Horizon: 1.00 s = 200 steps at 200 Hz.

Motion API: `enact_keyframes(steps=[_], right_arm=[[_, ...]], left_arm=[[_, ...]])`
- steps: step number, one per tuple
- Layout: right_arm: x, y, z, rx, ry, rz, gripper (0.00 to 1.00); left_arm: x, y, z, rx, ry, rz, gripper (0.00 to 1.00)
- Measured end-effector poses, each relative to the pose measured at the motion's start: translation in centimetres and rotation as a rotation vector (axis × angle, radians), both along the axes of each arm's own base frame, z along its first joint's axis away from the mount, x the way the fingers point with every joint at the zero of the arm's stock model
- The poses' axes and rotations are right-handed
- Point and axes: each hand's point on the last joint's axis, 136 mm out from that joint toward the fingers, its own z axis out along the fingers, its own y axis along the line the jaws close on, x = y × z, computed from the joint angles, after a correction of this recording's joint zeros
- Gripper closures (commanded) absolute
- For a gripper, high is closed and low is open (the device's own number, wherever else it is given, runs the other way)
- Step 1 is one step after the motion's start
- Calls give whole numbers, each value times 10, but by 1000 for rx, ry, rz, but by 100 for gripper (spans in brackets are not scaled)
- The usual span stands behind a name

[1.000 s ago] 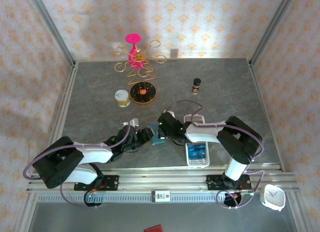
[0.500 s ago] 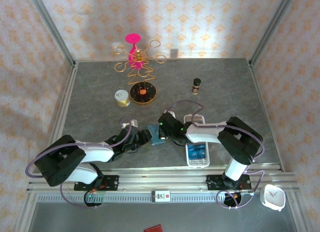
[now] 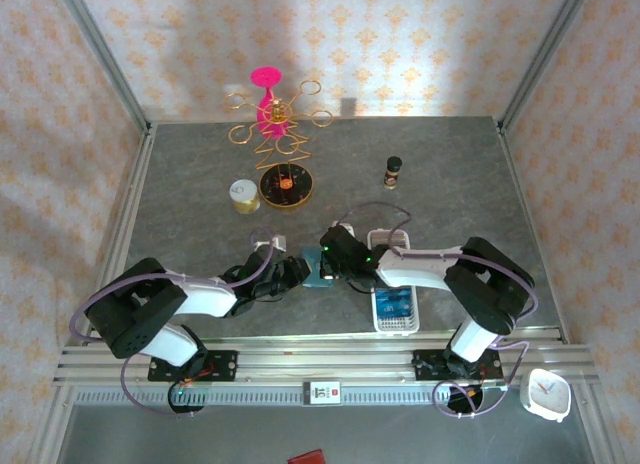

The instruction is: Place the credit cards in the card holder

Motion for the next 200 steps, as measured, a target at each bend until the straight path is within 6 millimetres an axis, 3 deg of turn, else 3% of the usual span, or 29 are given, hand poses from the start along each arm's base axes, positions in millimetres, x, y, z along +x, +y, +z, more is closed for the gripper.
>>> enact_keyframes(steps=[27, 81, 115, 146, 200], right_arm=[[-1, -3, 18, 35, -27, -12, 99], [-6, 1, 109, 239, -166, 33, 53], [-10, 6, 148, 324, -217, 63, 43], [-10, 13, 162, 349, -217, 87, 41], [-13, 27, 157, 351, -179, 132, 35]], left_arm=[[3, 1, 24, -12, -66, -3, 97], [5, 9, 90, -5, -290, -26, 100], [1, 16, 128, -14, -428, -32, 100], [-5, 22, 153, -57, -520, -28, 100], [-9, 26, 157, -75, -546, -25, 100]])
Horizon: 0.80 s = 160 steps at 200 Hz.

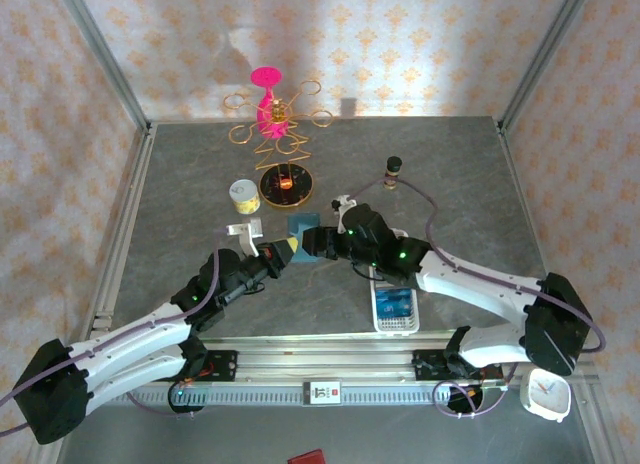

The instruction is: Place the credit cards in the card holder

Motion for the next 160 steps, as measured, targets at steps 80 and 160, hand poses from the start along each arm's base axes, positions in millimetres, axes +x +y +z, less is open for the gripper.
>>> enact_keyframes(steps=[80, 160], right_arm=[[10, 7, -23, -107, 33, -30, 44], [31, -92, -99, -556, 33, -372, 49]], left_arm=[[-1, 6, -10, 13, 8, 22, 100], [2, 33, -4, 7, -39, 153, 100]])
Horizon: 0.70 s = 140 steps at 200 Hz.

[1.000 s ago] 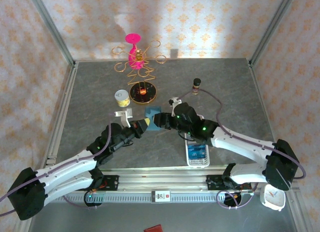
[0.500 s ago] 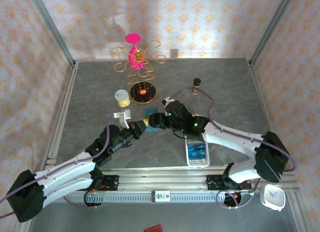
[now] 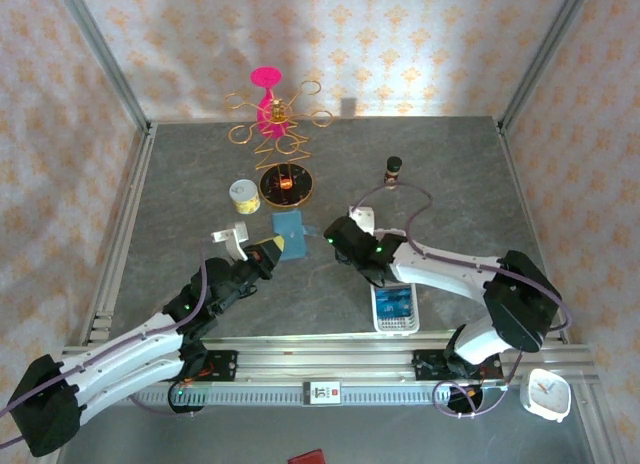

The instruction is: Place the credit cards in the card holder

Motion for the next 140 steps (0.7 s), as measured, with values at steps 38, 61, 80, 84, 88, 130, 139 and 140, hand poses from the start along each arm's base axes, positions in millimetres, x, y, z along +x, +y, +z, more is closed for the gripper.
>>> enact_keyframes(steps=[38, 61, 80, 84, 88, 130, 139, 140], right_arm=[[-17, 20, 46, 292, -90, 118, 43], [-23, 44, 78, 457, -130, 211, 43], [-28, 59, 88, 530, -126, 274, 42], [-29, 61, 90, 542, -124, 288, 42], [-30, 64, 92, 553, -123, 298, 43], [-32, 76, 75, 549, -73, 335, 52], [-32, 77, 68, 534, -60, 334, 53], [-32, 77, 68, 533, -59, 334, 53]], left_arm=[[0, 4, -14, 27, 31, 17, 100], [-4, -1, -21, 25, 48, -18, 100], [-9, -8, -26, 16, 64, -63, 100], [-9, -9, -27, 16, 67, -71, 100], [-10, -11, -28, 13, 72, -81, 100], [-15, -19, -27, -27, 84, -132, 100], [-15, -20, -26, -35, 82, -135, 100], [-15, -20, -26, -35, 82, -135, 100]])
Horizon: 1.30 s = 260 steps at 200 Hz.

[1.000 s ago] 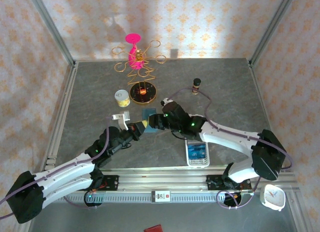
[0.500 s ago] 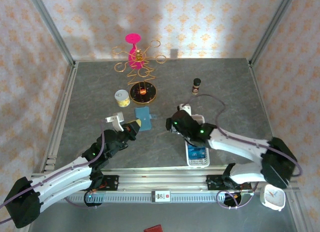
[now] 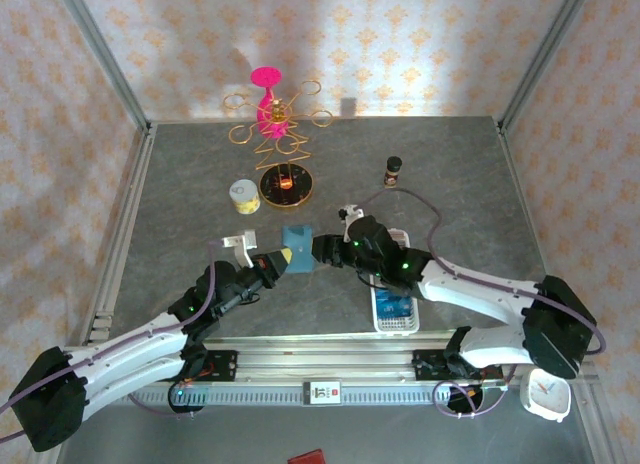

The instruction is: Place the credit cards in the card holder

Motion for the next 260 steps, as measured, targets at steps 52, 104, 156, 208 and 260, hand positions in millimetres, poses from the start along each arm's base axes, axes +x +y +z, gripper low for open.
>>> enact_keyframes(steps=[52, 104, 156, 208, 260], right_arm=[[0, -2, -15, -41, 23, -5, 85], [-4, -10, -33, -72, 41, -11, 100], [-17, -26, -70, -113, 107, -27, 100], [-25, -28, -89, -128, 160, -22, 100], [-32, -13, -66, -20, 140, 41, 100]], left_arm=[[0, 0, 2, -37, -1, 4, 100], [0, -6, -13, -44, 46, -17, 100], [0, -13, -55, 16, 177, -29, 69], [7, -6, -96, 136, 310, 41, 39], [19, 9, -82, 177, 277, 143, 22]])
